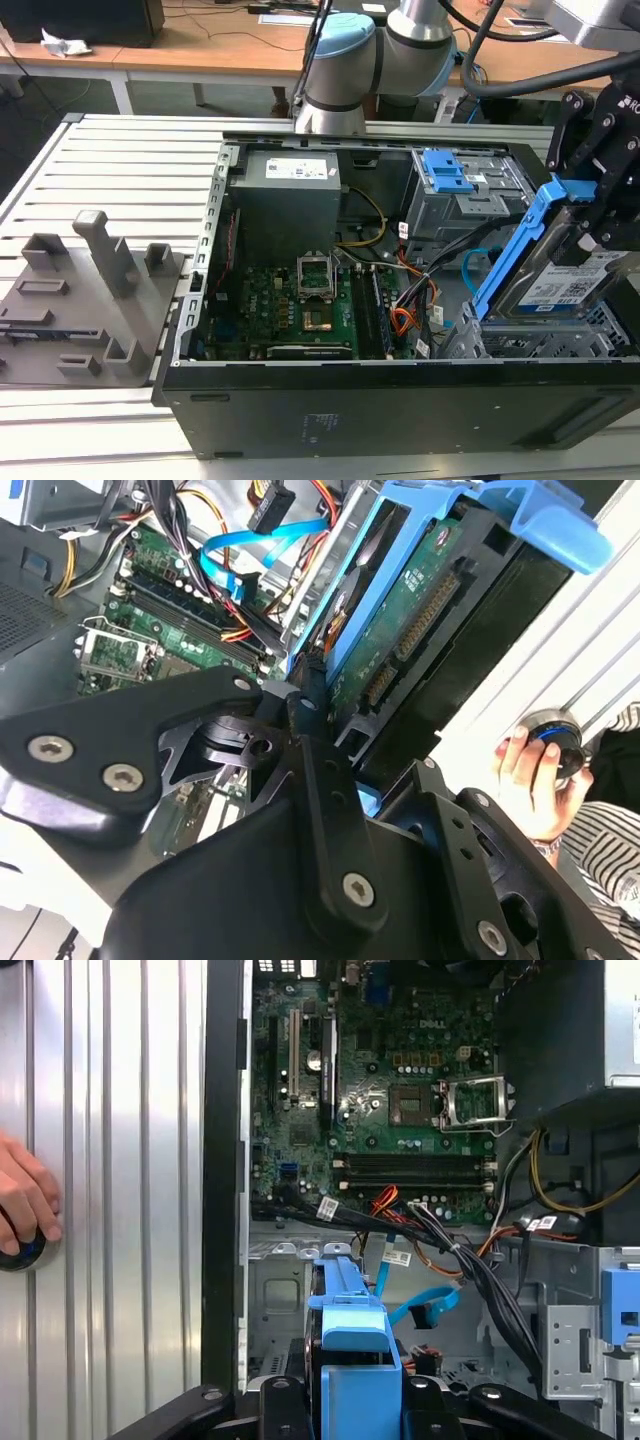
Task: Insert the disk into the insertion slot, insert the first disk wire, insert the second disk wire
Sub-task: 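Insert the disk into the insertion slot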
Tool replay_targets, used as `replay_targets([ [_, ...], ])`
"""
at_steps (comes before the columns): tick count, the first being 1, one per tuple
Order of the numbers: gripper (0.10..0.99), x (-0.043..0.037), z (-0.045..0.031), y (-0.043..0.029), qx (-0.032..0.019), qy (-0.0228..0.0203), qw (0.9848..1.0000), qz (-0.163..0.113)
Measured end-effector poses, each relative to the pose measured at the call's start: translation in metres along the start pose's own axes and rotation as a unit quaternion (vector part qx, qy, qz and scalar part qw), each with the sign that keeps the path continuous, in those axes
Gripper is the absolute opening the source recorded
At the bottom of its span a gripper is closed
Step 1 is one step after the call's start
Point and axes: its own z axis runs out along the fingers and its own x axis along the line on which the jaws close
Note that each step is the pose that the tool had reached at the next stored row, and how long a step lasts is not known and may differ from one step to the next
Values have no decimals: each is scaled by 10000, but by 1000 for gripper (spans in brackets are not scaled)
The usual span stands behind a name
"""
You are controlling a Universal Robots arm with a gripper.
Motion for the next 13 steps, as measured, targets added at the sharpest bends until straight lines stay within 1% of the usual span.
replay_targets([
  [5, 361, -9, 59, -7, -1, 1, 10000, 0],
  [6, 361, -9, 95, -10, -1, 0, 10000, 0],
  [9, 361, -9, 167, -13, 0, 1, 10000, 0],
  [13, 361, -9, 229, -16, 0, 0, 10000, 0],
])
